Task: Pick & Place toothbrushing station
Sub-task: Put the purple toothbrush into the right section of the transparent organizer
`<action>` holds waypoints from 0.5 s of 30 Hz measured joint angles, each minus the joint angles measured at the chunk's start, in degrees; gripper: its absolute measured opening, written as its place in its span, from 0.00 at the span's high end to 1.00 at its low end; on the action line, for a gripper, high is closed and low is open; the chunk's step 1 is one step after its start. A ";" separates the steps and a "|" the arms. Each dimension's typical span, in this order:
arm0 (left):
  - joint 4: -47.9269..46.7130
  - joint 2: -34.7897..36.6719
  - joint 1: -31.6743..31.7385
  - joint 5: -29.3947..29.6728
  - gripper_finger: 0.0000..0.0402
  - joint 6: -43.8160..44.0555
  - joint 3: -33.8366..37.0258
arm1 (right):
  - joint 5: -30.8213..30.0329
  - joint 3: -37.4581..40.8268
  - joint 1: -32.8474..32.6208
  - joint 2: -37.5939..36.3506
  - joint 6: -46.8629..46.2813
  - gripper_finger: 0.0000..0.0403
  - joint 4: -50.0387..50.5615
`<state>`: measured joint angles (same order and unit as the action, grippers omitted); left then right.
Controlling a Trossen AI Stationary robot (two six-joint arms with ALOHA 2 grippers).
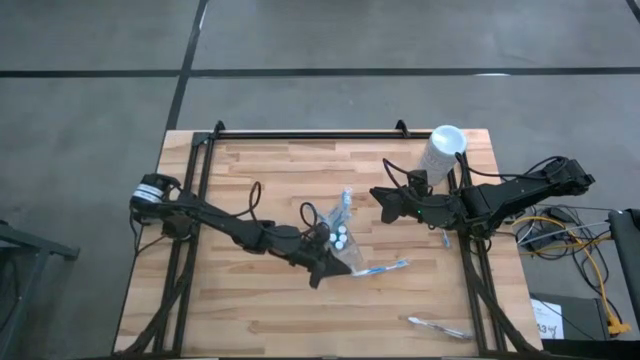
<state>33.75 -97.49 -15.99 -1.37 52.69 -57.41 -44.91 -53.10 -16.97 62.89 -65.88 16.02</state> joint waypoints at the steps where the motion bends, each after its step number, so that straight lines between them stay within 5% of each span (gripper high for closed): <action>1: 0.12 -0.02 0.04 0.02 0.94 0.02 0.33 | 0.00 0.00 0.01 -0.01 0.00 0.76 0.01; 15: 2.27 0.17 0.46 0.02 0.94 1.19 3.67 | 0.00 0.00 0.01 -0.01 -0.06 0.76 -0.01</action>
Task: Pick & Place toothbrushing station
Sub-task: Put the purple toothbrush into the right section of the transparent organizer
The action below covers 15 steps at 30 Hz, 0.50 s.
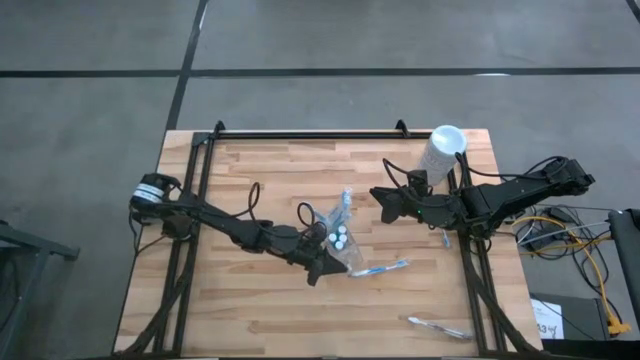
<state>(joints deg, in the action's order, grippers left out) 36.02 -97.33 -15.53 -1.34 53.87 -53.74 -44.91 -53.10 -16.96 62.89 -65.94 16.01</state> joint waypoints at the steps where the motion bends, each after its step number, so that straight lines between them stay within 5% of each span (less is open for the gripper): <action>1: -0.01 0.04 0.00 0.00 0.94 -0.01 0.00 | 0.00 0.00 -0.01 -0.01 0.08 0.76 0.01; 8: -0.33 0.07 0.02 -0.04 0.92 -2.04 0.11 | 0.00 0.00 0.00 0.01 -0.04 0.76 0.02; 15: -0.63 0.14 0.02 -0.07 0.76 -2.10 0.11 | 0.00 0.00 0.00 0.00 0.00 0.76 0.01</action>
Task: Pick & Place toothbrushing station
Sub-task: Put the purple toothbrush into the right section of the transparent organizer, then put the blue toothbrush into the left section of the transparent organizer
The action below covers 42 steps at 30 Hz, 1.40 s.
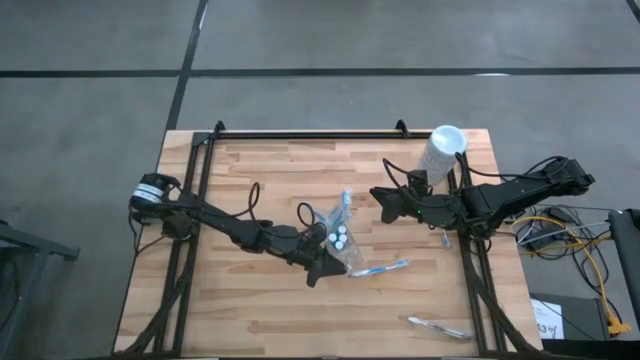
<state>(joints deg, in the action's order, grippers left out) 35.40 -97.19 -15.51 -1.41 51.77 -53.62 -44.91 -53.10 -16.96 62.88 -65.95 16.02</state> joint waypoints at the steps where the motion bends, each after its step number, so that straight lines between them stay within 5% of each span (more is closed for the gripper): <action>1: -0.01 0.00 0.00 0.00 0.73 0.24 0.04 | 0.00 0.00 0.01 -0.01 -0.04 0.76 0.01; 9: 0.00 0.72 0.02 -0.48 0.65 0.35 0.11 | 0.00 0.00 0.01 0.01 -0.05 0.76 0.02; 27: -2.66 11.18 -0.02 0.47 0.64 -16.40 0.11 | 0.00 0.00 0.01 0.01 0.08 0.76 -0.01; 35: -11.61 17.35 -1.62 5.65 0.64 -23.54 0.11 | 0.00 0.00 0.00 0.00 -0.02 0.76 -0.03; 42: -22.21 20.33 -1.60 11.38 0.64 -20.67 0.11 | 0.00 0.00 0.01 0.01 -0.02 0.76 -0.02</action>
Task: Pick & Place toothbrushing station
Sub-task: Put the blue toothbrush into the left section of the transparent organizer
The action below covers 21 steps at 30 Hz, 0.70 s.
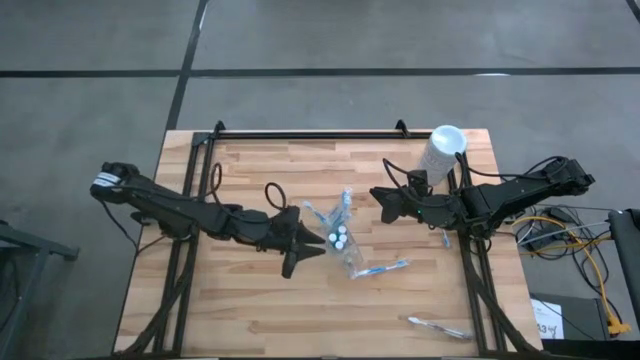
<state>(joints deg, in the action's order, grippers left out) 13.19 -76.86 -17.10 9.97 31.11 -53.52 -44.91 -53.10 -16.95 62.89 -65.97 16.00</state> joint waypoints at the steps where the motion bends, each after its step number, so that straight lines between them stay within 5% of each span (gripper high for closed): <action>1: -1.47 0.10 0.00 0.48 0.64 1.00 0.00 | 0.00 0.00 -0.02 -0.01 -0.01 0.76 0.01; 15: -15.46 0.17 -0.29 2.91 0.64 3.24 0.00 | 0.00 0.00 -0.01 -0.01 0.11 0.76 0.02; 21: -18.54 0.78 -1.55 3.61 0.53 -0.04 0.00 | 0.00 0.00 -0.01 0.00 0.00 0.76 0.01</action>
<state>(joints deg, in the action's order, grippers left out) -5.35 -76.07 -18.65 13.59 31.07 -53.52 -44.91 -53.10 -16.96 62.89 -65.97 16.01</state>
